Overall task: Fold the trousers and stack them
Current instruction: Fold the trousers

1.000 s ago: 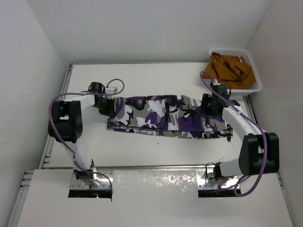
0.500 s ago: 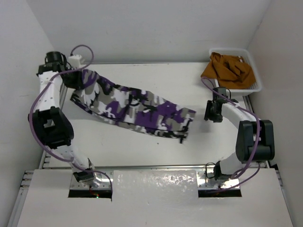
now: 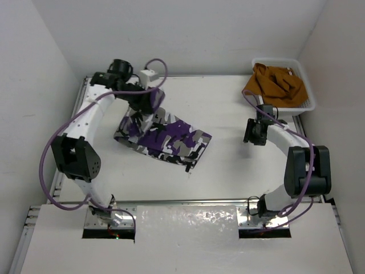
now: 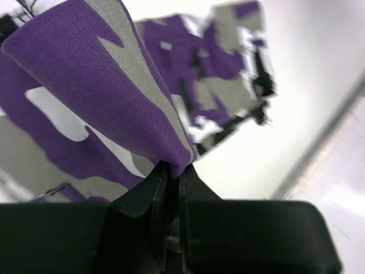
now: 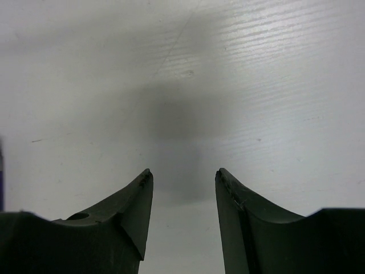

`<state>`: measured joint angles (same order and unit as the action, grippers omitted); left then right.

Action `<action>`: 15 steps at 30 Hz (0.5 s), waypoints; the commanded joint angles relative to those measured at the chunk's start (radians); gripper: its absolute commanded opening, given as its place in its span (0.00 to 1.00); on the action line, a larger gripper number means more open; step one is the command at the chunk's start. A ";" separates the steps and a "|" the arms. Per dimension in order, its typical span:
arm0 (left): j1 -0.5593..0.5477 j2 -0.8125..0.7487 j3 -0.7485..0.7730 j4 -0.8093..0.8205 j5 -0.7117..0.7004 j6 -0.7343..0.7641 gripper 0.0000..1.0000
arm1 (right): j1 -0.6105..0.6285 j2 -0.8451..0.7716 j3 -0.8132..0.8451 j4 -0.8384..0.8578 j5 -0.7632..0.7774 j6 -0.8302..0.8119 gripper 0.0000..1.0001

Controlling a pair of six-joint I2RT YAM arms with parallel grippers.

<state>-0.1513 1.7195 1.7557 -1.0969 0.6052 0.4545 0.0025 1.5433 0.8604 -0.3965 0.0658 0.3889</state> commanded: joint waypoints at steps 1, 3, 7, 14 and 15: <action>-0.076 -0.011 -0.056 0.022 0.116 -0.040 0.00 | 0.001 -0.068 0.002 0.033 -0.023 0.010 0.46; -0.141 -0.006 -0.097 0.058 0.108 -0.046 0.00 | 0.020 -0.083 -0.009 0.044 -0.038 0.016 0.46; -0.234 0.018 -0.108 0.111 0.149 -0.100 0.00 | 0.085 -0.081 -0.018 0.050 -0.047 0.057 0.47; -0.323 0.057 -0.102 0.178 0.142 -0.168 0.00 | 0.272 0.110 -0.063 0.226 -0.213 0.312 0.44; -0.326 0.061 -0.099 0.192 0.136 -0.175 0.00 | 0.272 0.167 -0.063 0.235 -0.218 0.349 0.42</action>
<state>-0.4702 1.7821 1.6386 -0.9867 0.6777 0.3344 0.2527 1.6196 0.8055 -0.2474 -0.0811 0.5915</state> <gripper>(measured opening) 0.053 0.430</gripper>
